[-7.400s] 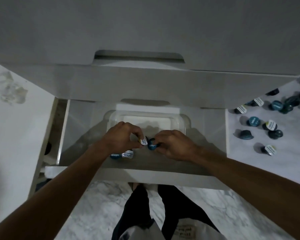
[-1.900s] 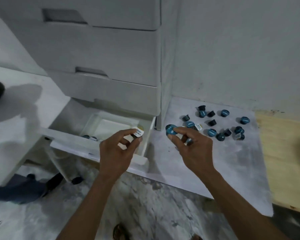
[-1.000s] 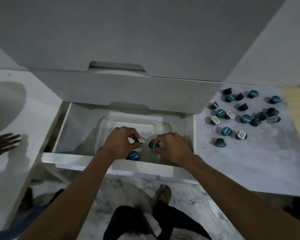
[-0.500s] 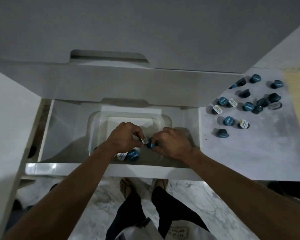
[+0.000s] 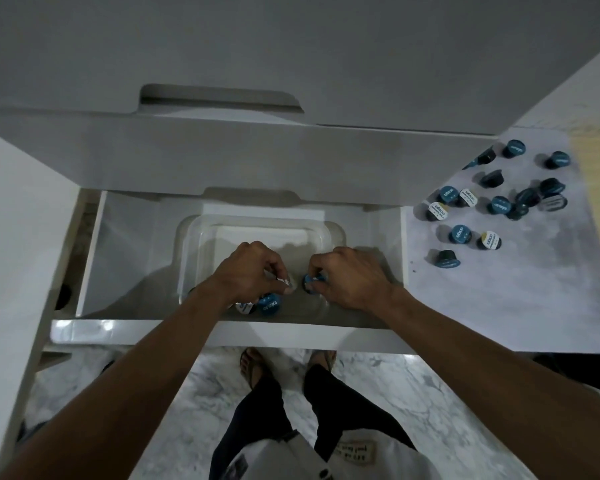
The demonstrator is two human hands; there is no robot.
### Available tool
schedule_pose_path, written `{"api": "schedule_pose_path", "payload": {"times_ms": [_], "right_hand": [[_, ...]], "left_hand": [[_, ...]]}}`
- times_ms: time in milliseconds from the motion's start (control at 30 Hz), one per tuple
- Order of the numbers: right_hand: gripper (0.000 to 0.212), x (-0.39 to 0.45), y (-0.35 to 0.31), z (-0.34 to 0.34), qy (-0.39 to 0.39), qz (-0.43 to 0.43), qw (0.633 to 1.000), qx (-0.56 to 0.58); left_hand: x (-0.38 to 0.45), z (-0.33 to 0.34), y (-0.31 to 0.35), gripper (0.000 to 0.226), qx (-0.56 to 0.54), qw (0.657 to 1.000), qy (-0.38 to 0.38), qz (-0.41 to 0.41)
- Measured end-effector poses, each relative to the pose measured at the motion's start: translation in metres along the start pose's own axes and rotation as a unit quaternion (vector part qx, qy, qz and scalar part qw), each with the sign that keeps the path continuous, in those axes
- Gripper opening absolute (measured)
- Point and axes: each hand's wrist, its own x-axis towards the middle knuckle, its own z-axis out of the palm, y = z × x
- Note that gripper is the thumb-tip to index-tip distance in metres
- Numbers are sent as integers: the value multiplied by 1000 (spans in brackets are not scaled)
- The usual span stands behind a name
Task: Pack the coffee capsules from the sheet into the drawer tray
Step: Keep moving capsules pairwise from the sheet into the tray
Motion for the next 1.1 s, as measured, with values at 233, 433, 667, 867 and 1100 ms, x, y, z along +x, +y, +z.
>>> {"api": "schedule_pose_path", "payload": {"times_ms": [233, 433, 667, 867, 1100], "right_hand": [[19, 5, 3, 2, -26, 3, 1000, -5], [18, 5, 2, 3, -54, 2, 999, -3], [7, 1, 0, 6, -84, -2, 996, -12], [7, -1, 0, 11, -86, -5, 996, -23], [13, -3, 0, 4, -51, 6, 998, 44]], "left_hand": [[8, 3, -2, 20, 27, 999, -8, 17], [11, 5, -2, 22, 50, 997, -57, 27], [10, 4, 1, 22, 108, 989, -90, 56], [9, 5, 1, 21, 118, 988, -88, 47], [5, 1, 0, 25, 109, 991, -58, 60]]}}
